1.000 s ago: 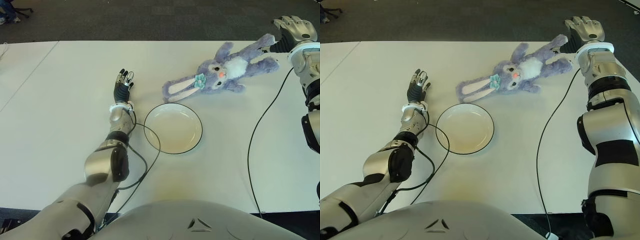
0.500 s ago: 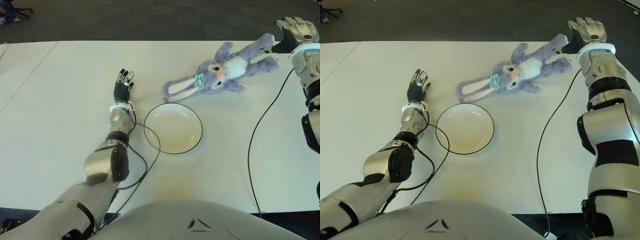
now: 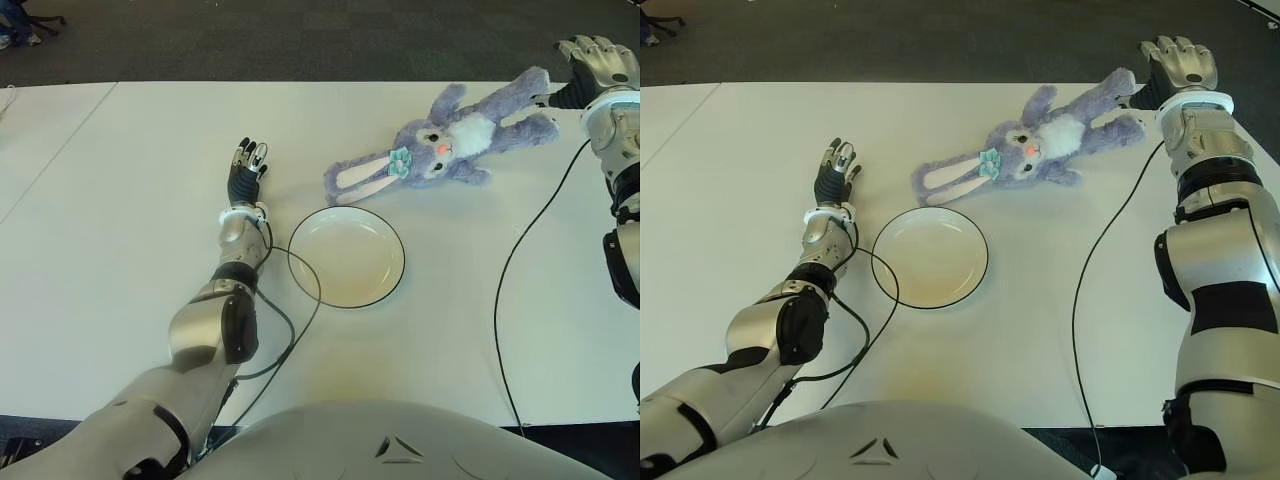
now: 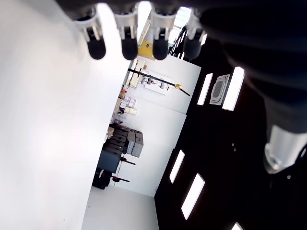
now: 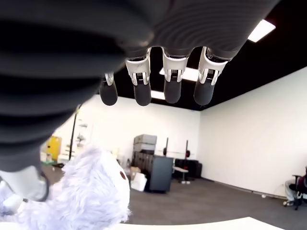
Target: Put the doll into the plate.
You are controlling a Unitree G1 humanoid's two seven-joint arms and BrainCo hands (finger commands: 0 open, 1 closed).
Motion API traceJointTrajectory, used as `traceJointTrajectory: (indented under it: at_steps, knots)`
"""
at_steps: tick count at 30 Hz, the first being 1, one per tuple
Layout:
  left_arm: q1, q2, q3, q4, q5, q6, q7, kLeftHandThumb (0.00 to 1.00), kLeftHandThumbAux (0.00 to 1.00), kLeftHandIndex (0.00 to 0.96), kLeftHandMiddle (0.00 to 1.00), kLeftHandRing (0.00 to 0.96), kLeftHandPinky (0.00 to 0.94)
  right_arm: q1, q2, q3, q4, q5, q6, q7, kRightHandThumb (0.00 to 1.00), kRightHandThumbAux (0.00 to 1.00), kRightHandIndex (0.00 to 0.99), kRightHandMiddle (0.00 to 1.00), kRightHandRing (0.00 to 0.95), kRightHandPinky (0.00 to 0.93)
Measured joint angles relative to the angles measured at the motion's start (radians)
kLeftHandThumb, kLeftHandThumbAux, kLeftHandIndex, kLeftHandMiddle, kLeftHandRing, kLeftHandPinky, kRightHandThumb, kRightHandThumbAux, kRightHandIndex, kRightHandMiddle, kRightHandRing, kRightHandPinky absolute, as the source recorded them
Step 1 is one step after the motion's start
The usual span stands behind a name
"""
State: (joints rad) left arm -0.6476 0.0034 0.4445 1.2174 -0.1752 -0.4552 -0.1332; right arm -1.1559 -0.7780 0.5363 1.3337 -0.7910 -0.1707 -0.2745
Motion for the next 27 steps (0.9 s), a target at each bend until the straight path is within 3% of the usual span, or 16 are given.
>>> traceJointTrajectory:
  at_steps: [6, 13, 20, 27]
  knots:
    - [0.000, 0.000, 0.001, 0.000, 0.000, 0.000, 0.000, 0.000, 0.559, 0.000, 0.000, 0.000, 0.036, 0.017, 0.012, -0.002, 0.008, 0.001, 0.002, -0.027, 0.356, 0.623, 0.026, 0.000, 0.019, 0.059]
    - [0.000, 0.000, 0.003, 0.000, 0.000, 0.000, 0.000, 0.000, 0.547, 0.000, 0.000, 0.000, 0.027, 0.037, 0.067, 0.001, 0.016, 0.000, 0.008, -0.051, 0.407, 0.627, 0.026, 0.003, 0.039, 0.112]
    - [-0.001, -0.001, 0.003, 0.000, 0.000, 0.000, 0.000, 0.000, 0.541, 0.000, 0.000, 0.000, 0.029, 0.054, 0.132, 0.008, 0.024, -0.003, 0.009, -0.057, 0.416, 0.619, 0.026, 0.004, 0.045, 0.107]
    - [-0.001, -0.001, 0.003, 0.000, 0.000, 0.000, 0.003, 0.000, 0.539, 0.000, 0.000, 0.000, 0.029, 0.054, 0.158, 0.014, 0.025, -0.009, 0.009, -0.070, 0.446, 0.618, 0.031, 0.004, 0.055, 0.146]
